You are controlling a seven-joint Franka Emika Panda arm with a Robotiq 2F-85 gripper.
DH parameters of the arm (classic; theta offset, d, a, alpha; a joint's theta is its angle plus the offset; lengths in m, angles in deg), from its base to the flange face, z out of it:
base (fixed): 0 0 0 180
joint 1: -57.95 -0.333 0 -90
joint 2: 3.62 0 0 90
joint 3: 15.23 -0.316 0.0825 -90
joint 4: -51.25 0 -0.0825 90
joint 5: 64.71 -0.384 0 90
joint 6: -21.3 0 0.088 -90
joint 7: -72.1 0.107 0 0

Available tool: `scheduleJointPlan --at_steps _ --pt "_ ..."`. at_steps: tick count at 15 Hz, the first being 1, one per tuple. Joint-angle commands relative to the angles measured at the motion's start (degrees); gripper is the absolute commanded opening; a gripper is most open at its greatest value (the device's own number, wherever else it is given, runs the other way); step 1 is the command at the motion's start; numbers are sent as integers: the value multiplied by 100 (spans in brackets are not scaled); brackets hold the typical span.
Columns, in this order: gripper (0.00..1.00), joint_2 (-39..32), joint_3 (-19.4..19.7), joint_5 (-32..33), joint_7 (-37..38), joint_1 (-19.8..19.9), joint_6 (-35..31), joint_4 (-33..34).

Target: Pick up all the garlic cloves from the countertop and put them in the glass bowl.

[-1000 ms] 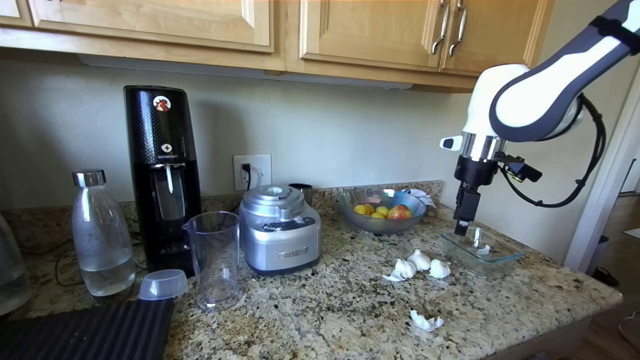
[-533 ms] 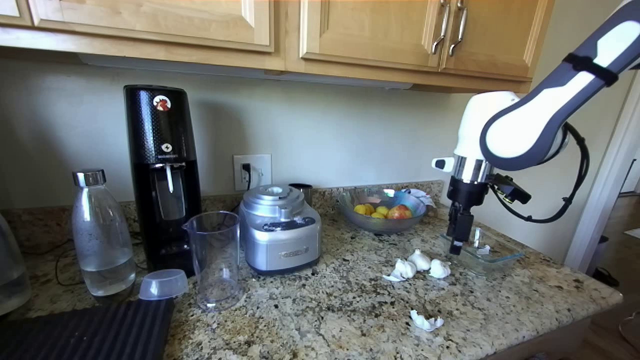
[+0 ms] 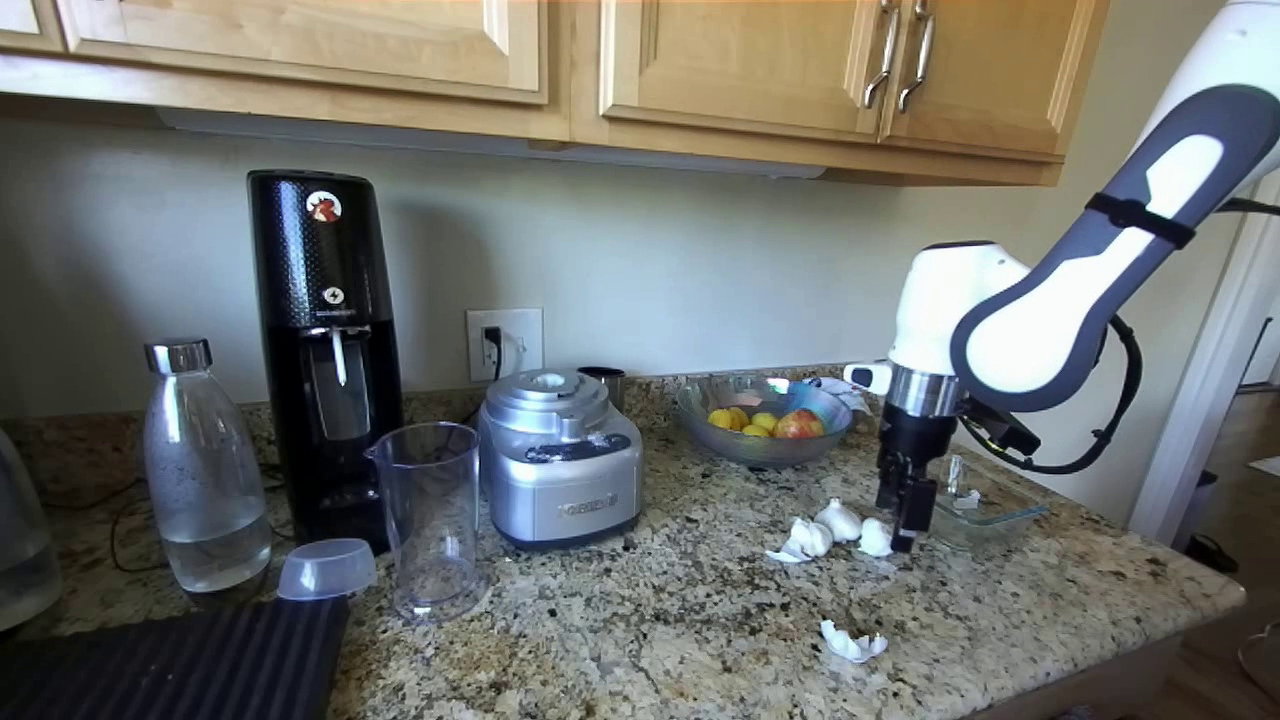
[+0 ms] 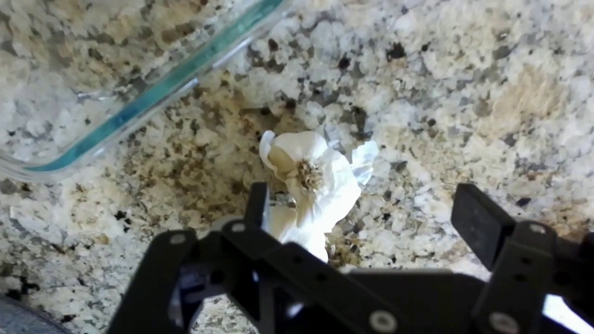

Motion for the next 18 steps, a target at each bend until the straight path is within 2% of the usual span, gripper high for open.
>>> scheduleJointPlan --at_steps 1,6,7,8,14,17,18 --pt "100 -276 82 688 78 49 -371 59" --pt "100 -604 287 1378 224 -13 -486 269" --pt "75 -645 302 1431 257 -11 -503 309" --pt "74 -684 298 1454 270 3 -503 344" --pt "33 -737 153 1339 233 122 -509 444" --pt "15 -475 309 1514 422 -31 -386 316" --pt "13 -344 276 1495 422 -9 -347 242"
